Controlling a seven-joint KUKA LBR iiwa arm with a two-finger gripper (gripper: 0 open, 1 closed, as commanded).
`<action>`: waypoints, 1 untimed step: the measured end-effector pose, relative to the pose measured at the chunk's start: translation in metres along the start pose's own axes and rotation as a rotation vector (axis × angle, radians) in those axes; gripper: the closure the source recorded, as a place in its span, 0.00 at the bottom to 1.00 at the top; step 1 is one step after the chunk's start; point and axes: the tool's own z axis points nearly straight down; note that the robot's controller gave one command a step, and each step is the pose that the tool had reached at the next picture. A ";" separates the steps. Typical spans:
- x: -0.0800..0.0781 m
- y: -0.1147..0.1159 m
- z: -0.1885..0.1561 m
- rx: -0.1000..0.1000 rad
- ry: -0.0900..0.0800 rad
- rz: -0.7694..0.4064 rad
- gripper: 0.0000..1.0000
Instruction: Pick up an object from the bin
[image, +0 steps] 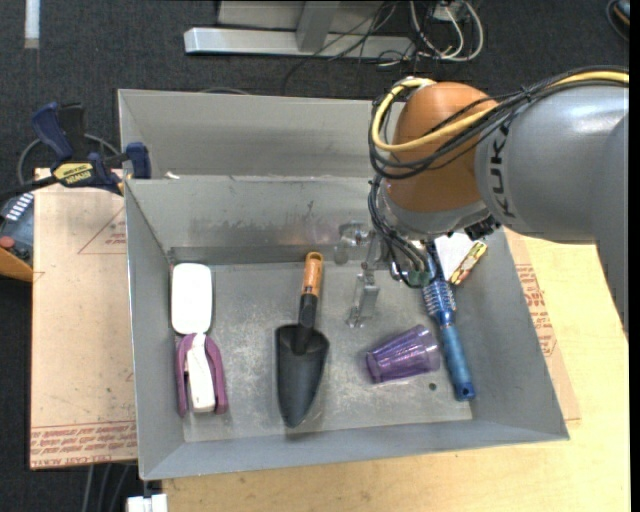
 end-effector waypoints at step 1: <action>0.033 0.073 0.088 -0.003 0.007 -0.292 0.00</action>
Offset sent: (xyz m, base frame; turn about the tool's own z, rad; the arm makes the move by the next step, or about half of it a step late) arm -0.0172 0.0657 -0.0115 -0.4772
